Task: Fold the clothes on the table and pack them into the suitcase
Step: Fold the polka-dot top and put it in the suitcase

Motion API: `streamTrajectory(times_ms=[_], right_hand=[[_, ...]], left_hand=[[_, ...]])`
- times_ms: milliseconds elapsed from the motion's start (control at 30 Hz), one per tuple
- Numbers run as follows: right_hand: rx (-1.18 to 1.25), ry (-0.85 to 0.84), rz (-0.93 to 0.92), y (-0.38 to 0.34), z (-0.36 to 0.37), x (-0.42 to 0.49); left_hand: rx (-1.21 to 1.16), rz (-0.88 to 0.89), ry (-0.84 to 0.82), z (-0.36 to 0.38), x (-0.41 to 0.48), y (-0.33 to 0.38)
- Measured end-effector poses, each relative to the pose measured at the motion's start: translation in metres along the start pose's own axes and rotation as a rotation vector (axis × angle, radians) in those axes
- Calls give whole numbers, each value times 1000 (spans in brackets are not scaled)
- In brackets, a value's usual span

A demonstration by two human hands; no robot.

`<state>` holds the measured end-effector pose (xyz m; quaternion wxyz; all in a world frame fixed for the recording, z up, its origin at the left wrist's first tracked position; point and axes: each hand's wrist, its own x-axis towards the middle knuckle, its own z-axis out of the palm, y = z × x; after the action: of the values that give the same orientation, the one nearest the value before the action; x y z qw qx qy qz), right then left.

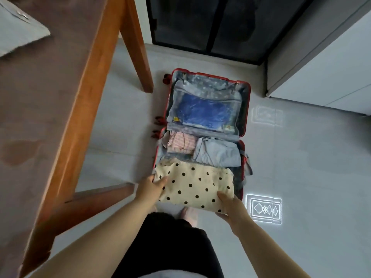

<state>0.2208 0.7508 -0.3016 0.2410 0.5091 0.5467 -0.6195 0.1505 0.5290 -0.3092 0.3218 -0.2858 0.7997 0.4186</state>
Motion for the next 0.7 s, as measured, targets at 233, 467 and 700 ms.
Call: streamTrajectory(times_ms=[233,467,700], right_hand=[[-257,151,-166,23,30,174],[-722,140,-336,81,81,390],[-769,213,-183,125,95,520]], left_hand=[[-10,-95,4,90,173,-47],[349,18,74,161,363,-103],[744,255,229,217,450,-156]])
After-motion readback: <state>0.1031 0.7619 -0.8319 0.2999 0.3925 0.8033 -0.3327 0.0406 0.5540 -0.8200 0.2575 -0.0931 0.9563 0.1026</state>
